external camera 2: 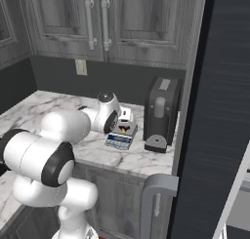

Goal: Take the steak from the fridge and place it on the digital scale on the counter by the fridge. Wait a few seconds for a reading, then move it to the plate on the dining counter.

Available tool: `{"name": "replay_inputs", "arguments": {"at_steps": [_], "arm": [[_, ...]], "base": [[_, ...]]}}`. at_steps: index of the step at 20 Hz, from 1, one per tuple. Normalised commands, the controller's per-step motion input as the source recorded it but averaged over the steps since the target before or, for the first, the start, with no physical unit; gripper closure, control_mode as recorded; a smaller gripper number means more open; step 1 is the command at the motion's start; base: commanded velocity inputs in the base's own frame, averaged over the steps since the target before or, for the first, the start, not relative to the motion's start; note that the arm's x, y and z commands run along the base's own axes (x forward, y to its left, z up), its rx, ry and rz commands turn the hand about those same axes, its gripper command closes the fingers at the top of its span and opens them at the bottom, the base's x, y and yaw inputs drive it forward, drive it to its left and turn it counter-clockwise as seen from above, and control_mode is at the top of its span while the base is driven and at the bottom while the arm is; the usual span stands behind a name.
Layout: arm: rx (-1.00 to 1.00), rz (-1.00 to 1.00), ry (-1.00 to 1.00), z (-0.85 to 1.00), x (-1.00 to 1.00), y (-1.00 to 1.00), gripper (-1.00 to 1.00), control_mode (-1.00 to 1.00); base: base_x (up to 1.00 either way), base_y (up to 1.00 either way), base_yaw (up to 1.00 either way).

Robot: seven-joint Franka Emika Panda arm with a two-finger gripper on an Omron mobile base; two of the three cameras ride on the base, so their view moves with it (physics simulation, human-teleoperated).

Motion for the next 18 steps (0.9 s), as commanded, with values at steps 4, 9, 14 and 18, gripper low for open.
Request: {"name": "replay_inputs", "arguments": {"at_steps": [4, 9, 14, 18], "arm": [[0.0, 0.0, 0.0, 0.0, 0.17, 0.0, -1.0, -1.0], [0.0, 0.0, 0.02, -0.02, 0.01, -0.02, -1.0, -1.0], [0.0, 0.0, 0.06, -0.29, 0.0, -0.01, -1.0, -1.0], [0.0, 0.0, 0.05, -0.29, 0.01, 0.0, -1.0, -1.0]], "base": [[0.0, 0.0, 0.0], [0.0, 0.0, 0.0], [0.0, 0.0, 0.0], [0.0, 0.0, 0.0]]}}
